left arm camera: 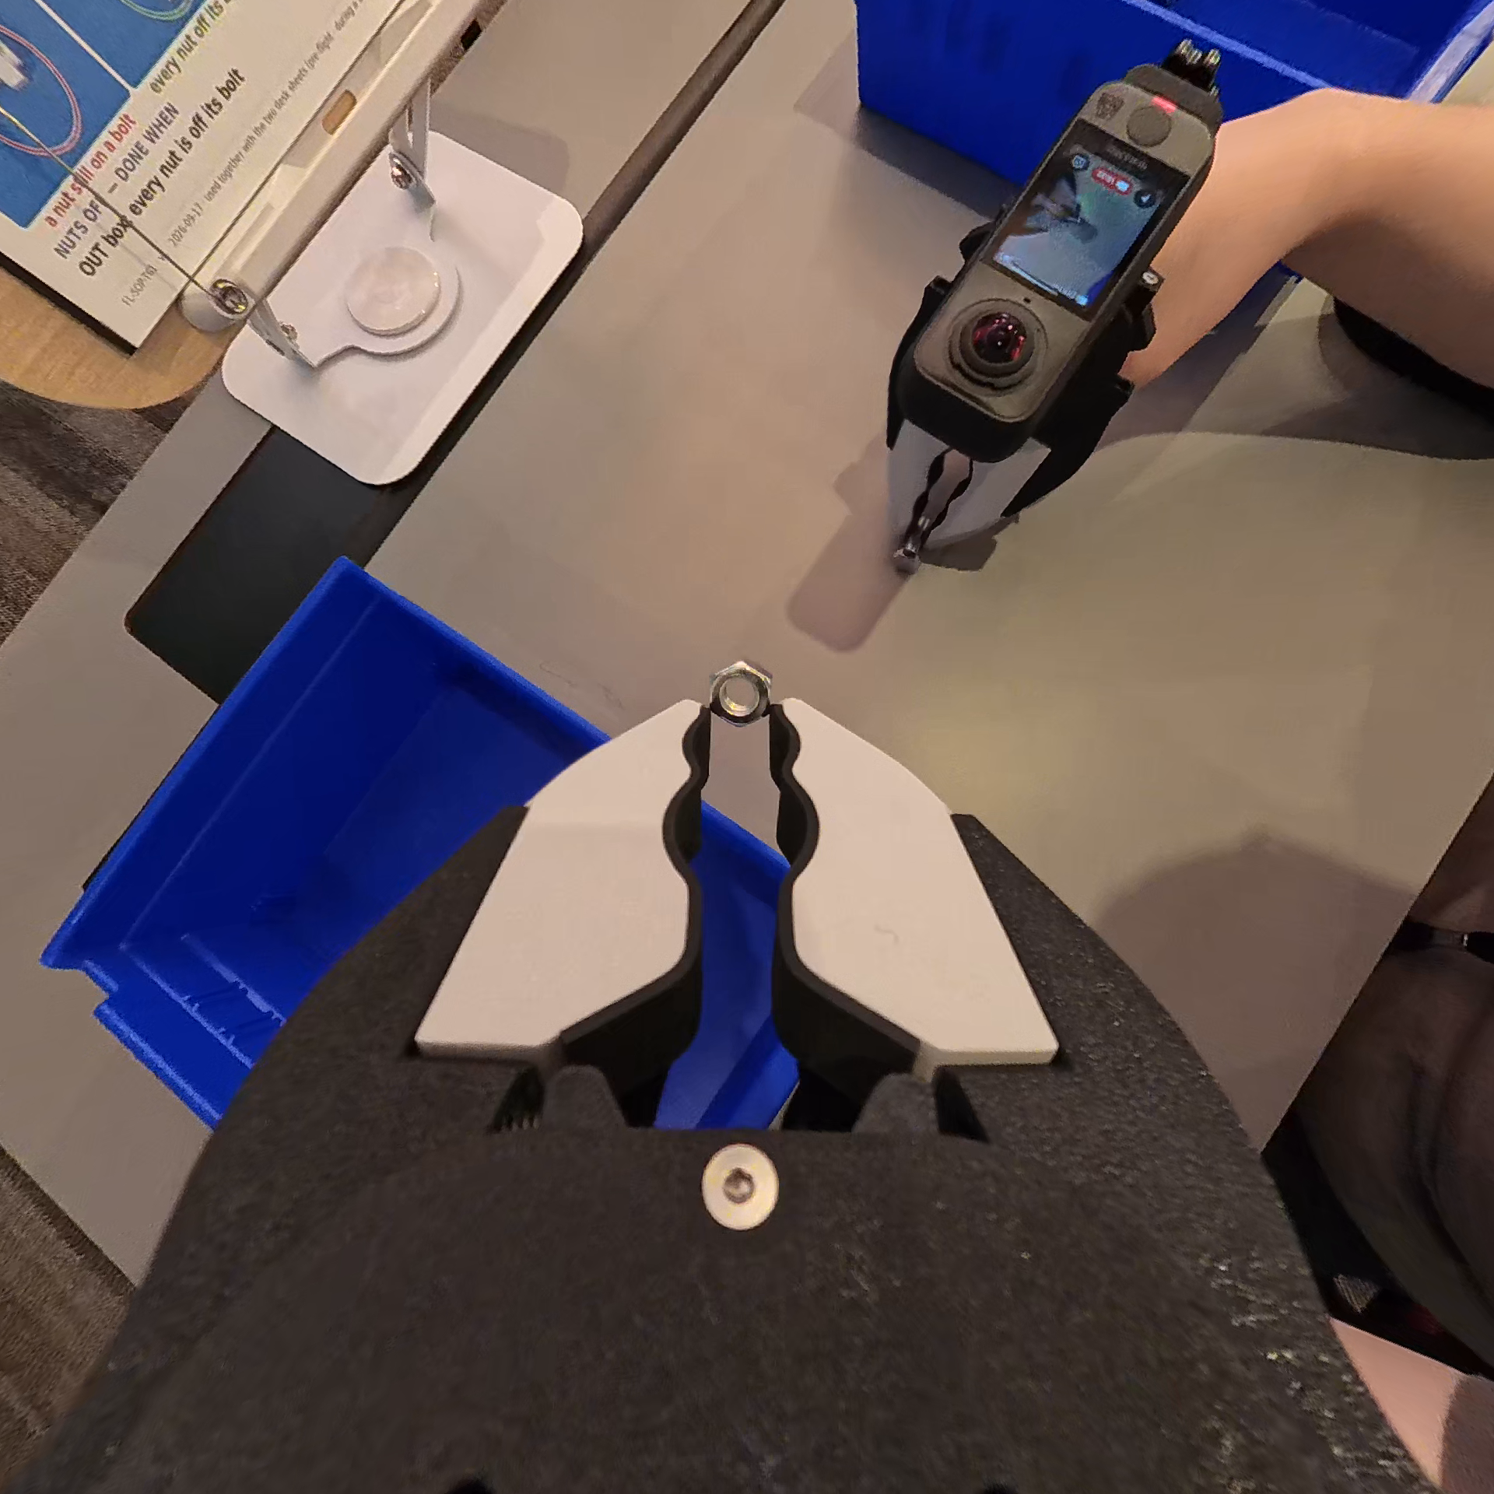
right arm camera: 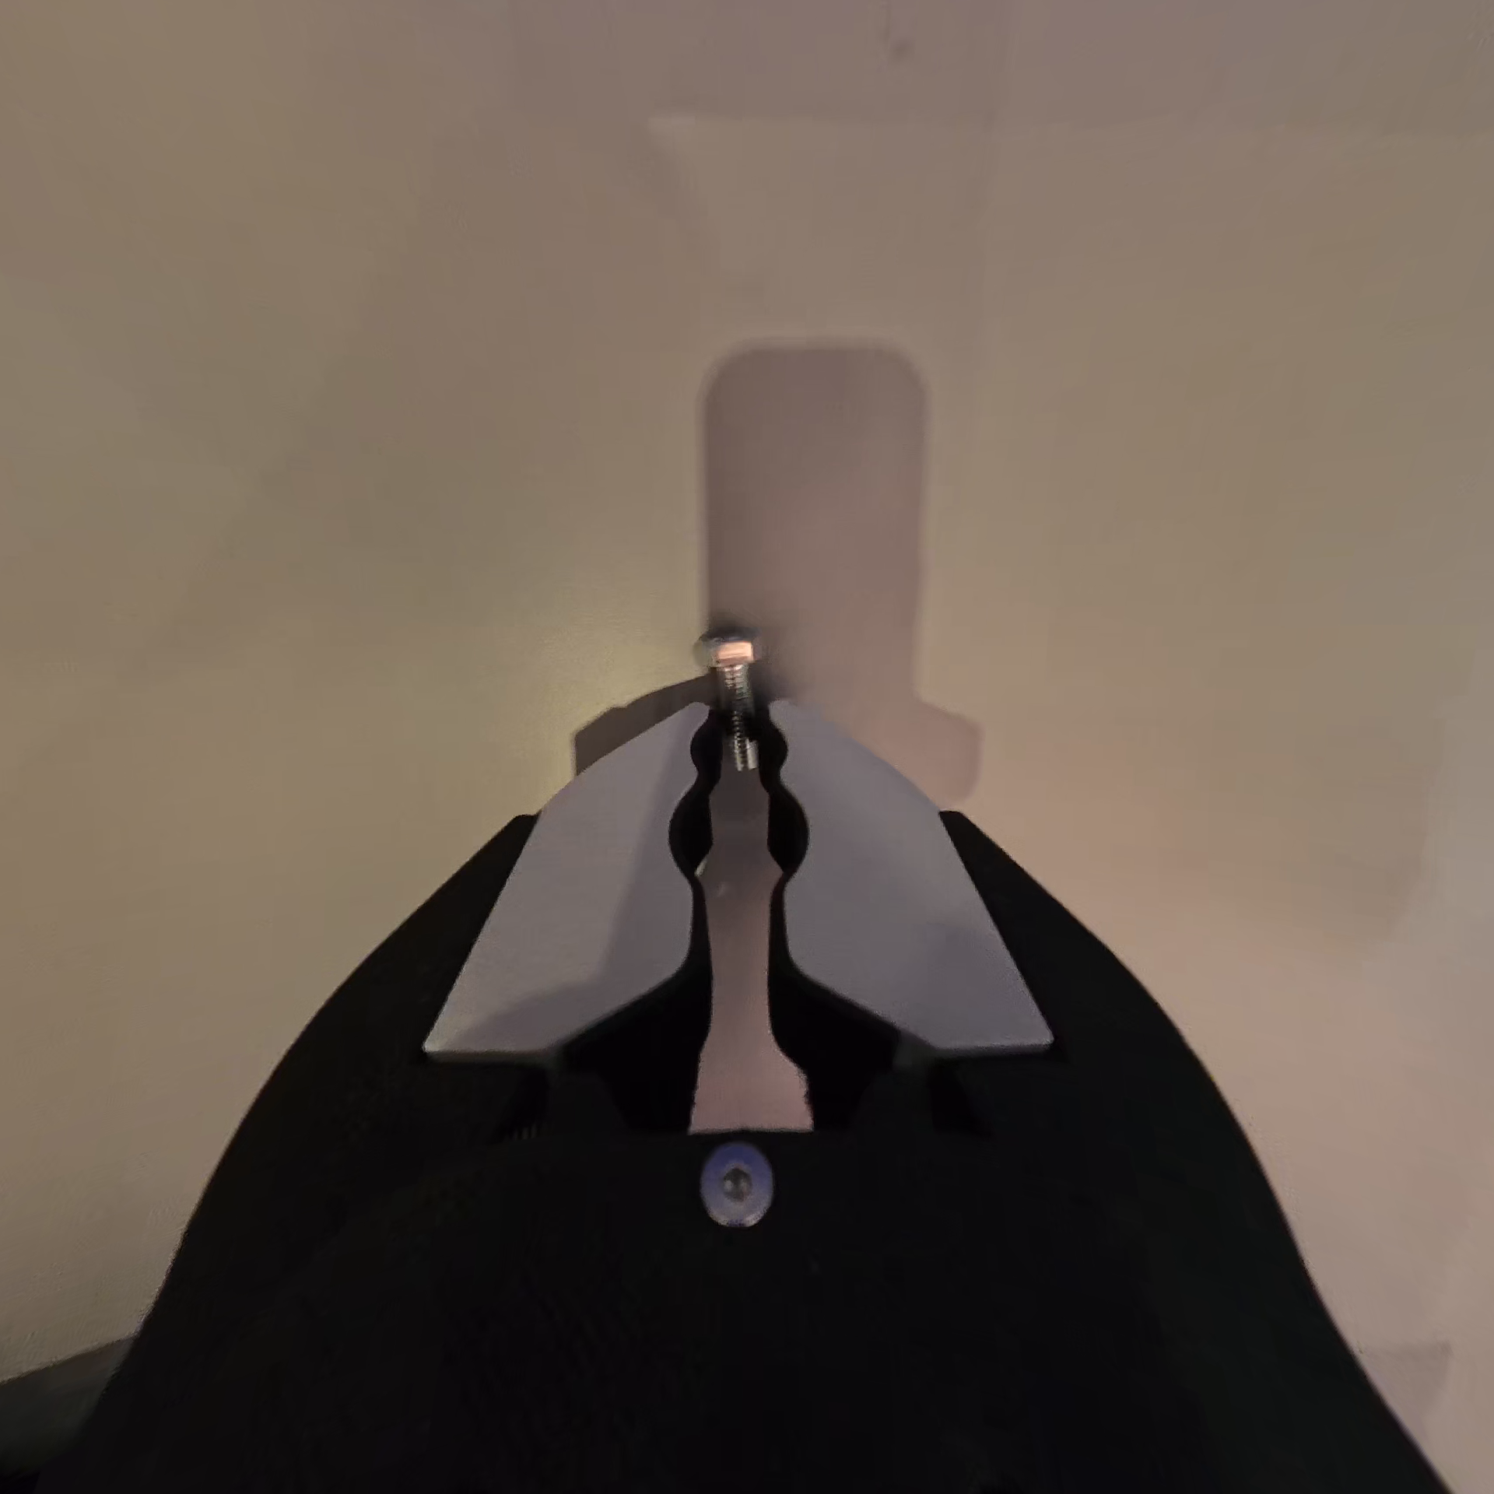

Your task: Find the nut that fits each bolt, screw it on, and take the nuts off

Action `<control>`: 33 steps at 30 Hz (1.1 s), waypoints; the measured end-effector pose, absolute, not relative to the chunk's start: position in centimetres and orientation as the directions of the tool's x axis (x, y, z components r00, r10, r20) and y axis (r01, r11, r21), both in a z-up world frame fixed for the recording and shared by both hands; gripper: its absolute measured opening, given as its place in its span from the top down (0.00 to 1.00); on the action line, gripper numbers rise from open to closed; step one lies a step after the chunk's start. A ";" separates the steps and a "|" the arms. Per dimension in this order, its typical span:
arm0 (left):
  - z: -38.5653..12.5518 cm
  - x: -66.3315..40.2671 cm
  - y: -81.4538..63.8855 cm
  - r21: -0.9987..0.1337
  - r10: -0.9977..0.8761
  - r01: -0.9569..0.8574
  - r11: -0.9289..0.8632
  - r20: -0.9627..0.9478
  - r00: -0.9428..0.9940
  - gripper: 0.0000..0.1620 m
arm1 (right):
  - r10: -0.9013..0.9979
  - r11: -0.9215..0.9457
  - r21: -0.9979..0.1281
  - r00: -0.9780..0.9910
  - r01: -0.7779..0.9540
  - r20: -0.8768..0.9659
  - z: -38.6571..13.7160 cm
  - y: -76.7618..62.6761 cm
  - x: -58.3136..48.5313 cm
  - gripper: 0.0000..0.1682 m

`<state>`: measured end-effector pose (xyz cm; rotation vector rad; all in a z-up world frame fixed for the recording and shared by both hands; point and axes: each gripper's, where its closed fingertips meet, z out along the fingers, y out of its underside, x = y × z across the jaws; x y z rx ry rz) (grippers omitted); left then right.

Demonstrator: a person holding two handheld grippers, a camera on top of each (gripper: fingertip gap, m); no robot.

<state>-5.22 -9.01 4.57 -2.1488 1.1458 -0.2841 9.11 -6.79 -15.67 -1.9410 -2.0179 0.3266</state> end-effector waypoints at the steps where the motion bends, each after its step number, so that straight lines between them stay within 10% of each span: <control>1: 4.4 -5.1 -9.0 -0.650 -0.802 -0.655 -0.385 -0.116 0.586 0.92 | 0.998 0.032 -0.372 -0.012 0.928 0.054 -15.7 -6.9 9.3 0.95; 33: -13.7 9.1 -7.3 -0.311 -0.910 -0.873 -0.377 -0.051 0.411 0.92 | 0.860 -0.472 -0.364 0.510 0.803 0.010 -5.4 -2.7 25.9 0.95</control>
